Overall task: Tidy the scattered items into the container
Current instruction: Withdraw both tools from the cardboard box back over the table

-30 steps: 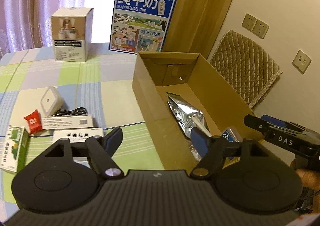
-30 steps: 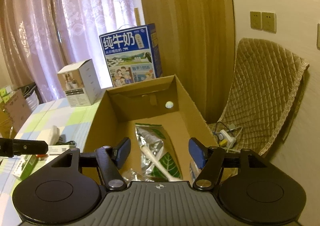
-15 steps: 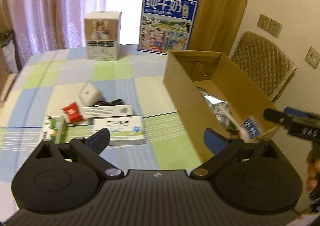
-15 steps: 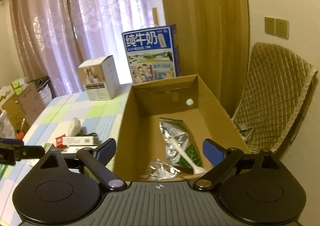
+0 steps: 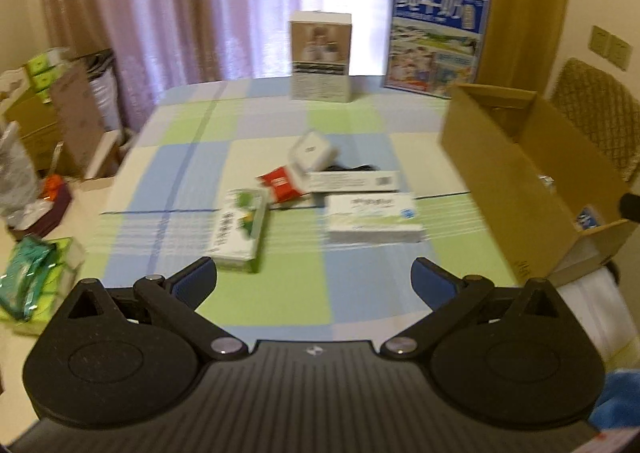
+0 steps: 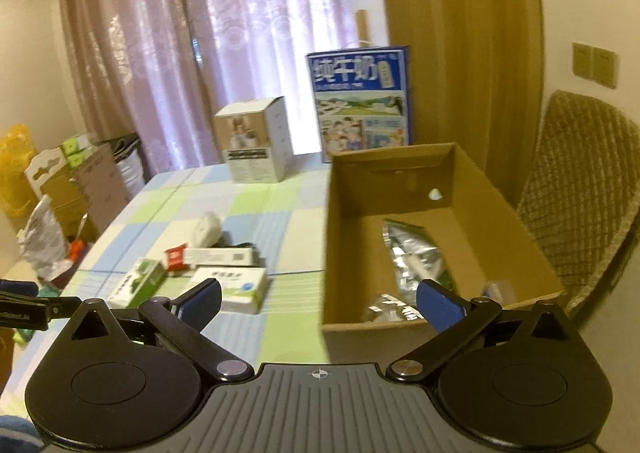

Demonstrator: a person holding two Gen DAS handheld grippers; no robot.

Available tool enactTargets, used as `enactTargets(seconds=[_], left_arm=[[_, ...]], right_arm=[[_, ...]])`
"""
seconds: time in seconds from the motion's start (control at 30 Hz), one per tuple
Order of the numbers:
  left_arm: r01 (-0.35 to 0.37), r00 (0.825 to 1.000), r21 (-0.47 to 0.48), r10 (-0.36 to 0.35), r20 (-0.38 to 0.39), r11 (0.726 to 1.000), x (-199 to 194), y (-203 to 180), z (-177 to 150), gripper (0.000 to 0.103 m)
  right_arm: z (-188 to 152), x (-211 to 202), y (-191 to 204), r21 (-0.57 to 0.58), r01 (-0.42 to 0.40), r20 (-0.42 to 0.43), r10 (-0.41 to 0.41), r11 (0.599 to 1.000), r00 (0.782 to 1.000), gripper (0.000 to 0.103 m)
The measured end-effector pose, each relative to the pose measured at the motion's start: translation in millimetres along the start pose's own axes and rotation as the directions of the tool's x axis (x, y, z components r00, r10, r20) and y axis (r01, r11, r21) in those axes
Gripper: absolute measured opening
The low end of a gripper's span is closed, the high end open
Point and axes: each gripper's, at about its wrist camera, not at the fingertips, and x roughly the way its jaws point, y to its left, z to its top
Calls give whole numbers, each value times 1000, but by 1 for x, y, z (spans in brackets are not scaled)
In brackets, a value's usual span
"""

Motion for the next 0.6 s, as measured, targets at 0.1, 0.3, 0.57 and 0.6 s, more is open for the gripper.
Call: enactTargets(seconds=[0.1,0.3,0.57,0.6], left_arm=[[-29,1000,-21,29,-5,999,-7,20,-10,102],[-55,998,-54,54,-28,997,-13,49,-24,102],[-43,998,-53,41,-43,998,-14,63,-30,102],[-43,998,-44,41,-45,998,-12,64,-30,102]], right_arm=[[-4,3,17,-24,-29,-13,29,999,999,101],[-14,13,48,-92,-87,-52,82,992,995,101],[-27,35,72,-197,-124,-121,101,973,987,101],[-28,39,73,-203,-130,-134,104,971,985,101]])
